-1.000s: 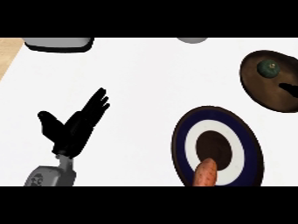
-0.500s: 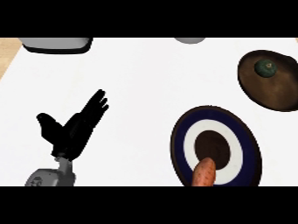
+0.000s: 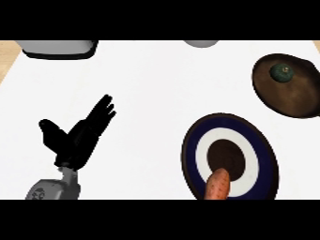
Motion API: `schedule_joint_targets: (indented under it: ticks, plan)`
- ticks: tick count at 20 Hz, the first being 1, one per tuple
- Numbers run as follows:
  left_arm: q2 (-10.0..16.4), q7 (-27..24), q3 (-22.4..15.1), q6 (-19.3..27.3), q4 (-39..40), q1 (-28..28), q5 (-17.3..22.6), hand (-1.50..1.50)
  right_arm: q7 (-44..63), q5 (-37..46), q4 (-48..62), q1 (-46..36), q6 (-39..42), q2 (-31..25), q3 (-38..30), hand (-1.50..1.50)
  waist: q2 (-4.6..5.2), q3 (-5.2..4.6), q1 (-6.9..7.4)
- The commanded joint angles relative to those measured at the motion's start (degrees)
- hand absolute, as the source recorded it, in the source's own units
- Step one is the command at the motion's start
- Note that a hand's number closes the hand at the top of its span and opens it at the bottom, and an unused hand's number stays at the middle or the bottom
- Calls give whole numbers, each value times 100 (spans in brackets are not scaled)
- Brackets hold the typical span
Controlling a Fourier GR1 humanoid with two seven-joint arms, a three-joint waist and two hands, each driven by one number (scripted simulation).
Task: Pick the squash from the plate and place it in the pan
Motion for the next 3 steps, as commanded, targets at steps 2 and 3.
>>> schedule_joint_targets:
  ticks: [2,3]
  plan:
    - [-145,-40,-146,89,-75,146,-133,0,-209,24,-27,122,127,100,132,-150,-21,-5,-9]
    - [74,131,225,-50,132,-271,104,0,-253,-3,1,274,197,-42,97,-150,-10,-4,-36]
